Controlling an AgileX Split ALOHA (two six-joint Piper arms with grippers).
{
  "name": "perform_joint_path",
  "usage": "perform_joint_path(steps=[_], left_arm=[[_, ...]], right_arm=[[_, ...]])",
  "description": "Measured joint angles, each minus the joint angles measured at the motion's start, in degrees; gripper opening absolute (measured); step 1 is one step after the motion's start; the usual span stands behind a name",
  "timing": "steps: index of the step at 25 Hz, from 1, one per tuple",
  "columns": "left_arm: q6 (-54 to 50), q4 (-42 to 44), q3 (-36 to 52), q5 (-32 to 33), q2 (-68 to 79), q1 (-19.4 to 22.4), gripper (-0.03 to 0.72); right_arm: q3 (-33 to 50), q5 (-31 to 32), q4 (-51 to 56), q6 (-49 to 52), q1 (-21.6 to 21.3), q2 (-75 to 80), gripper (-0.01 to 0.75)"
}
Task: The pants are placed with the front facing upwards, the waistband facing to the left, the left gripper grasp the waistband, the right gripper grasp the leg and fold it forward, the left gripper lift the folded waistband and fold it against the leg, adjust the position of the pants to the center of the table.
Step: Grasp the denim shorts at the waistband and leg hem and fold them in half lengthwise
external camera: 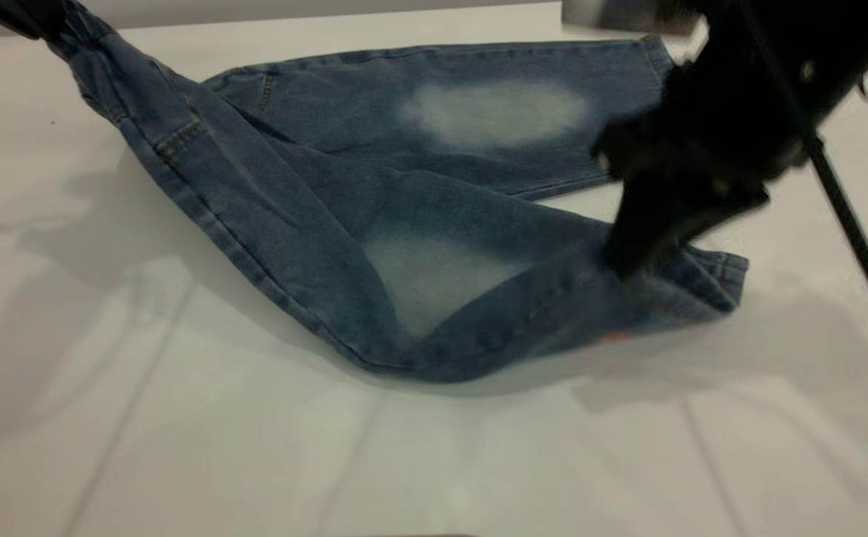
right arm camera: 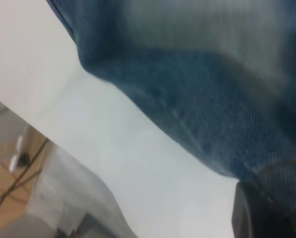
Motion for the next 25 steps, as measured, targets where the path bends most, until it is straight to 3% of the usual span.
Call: perform_joint_path(steps=[7, 16, 25], left_arm=[[0.0, 0.0, 0.0, -0.4, 0.0, 0.0, 0.030], [-0.1, -0.9, 0.0, -3.5, 0.0, 0.0, 0.030], [-0.1, -1.0, 0.0, -12.6, 0.0, 0.0, 0.030]], right_arm=[[-2.8, -0.7, -3.2, 2.4, -1.4, -1.2, 0.022], [-12.8, -0.5, -5.0, 2.4, -7.5, -1.2, 0.024], [-20.0, -1.4, -5.8, 1.3, -9.0, 0.2, 0.024]])
